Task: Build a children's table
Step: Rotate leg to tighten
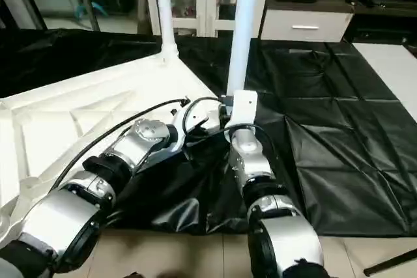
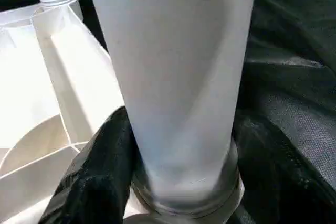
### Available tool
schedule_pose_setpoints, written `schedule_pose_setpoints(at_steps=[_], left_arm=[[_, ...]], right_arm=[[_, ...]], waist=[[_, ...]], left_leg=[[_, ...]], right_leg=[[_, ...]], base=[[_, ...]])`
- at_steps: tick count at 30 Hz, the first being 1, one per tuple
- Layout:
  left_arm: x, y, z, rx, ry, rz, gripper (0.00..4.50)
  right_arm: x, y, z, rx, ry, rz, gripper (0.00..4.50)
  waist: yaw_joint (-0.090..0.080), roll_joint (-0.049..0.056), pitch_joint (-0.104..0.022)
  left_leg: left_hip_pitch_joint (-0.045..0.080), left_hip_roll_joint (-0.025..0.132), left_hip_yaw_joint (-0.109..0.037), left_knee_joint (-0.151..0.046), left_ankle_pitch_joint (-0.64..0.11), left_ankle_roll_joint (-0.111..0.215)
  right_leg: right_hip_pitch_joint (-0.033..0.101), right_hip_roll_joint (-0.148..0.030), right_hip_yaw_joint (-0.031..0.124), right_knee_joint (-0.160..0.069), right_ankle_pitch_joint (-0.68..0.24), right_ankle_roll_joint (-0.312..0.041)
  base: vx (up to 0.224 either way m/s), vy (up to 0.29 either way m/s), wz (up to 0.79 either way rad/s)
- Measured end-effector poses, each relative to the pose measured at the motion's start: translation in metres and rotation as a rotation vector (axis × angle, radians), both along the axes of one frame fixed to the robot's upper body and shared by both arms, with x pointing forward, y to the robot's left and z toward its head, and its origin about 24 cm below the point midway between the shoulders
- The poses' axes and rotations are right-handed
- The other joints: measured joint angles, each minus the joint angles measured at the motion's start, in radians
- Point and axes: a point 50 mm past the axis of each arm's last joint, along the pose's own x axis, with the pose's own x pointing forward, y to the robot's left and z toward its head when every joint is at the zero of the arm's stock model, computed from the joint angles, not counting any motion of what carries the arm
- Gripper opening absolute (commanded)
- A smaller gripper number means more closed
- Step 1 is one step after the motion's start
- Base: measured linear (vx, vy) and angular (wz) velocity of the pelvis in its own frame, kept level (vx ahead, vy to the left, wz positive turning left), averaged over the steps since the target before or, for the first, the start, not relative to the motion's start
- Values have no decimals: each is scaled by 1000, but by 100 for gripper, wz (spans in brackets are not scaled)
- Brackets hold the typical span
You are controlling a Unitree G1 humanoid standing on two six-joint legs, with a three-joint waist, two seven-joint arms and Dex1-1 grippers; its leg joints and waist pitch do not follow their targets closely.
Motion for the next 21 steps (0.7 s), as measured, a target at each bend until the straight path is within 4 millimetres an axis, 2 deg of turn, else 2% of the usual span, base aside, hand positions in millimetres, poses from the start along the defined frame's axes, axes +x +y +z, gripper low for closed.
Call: schedule_pose_setpoints(at_steps=[4, 5, 9, 13, 14, 17, 21], left_arm=[[2, 3, 2, -3, -23, 18, 0], [2, 2, 3, -4, -25, 12, 0], [2, 5, 4, -5, -18, -30, 0], [3, 11, 5, 2, -9, -49, 0], [2, 11, 5, -5, 1, -64, 0], [-1, 18, 4, -6, 27, -102, 0], [-4, 28, 3, 7, 74, -171, 0]], right_arm=[[0, -5, 5, -4, -65, 60, 322], [0, -10, 8, -11, -80, 86, 351], [-6, -41, 22, -28, -122, 309, 382], [-28, -72, 19, -85, -74, 533, 403], [-39, -84, 16, -103, -43, 603, 426], [-62, -112, 15, -135, 45, 722, 441], [-77, -133, 20, -134, 132, 822, 446]], waist=[[-1, 3, 2], [-1, 4, 3], [8, 6, 4], [8, 9, 4], [10, 12, 4], [11, 14, 4], [9, 14, 4]], left_leg=[[-5, 0, 1, 1, 0, 0], [-6, 0, 1, 1, 0, 0], [-8, 0, 1, 1, 1, 3], [-8, 1, 0, 2, 3, 6], [-8, 1, 0, 2, 3, 6], [-8, 1, 1, 4, 3, 7], [-4, 2, 1, 4, 2, 5]], right_leg=[[-4, 0, 0, 0, 0, 0], [-5, 0, 0, -1, 0, 0], [-5, 1, -2, -2, 0, 0], [-5, 2, -2, -1, 0, 0], [-5, 2, -2, -1, 0, 0], [-5, 2, -2, 0, 0, 0], [-4, 2, 0, 3, 0, 0]], base=[[0, 0, 0], [0, 0, 0], [0, 0, 0], [0, 0, 0], [0, 0, 0], [0, 0, 0], [0, 0, 0]])
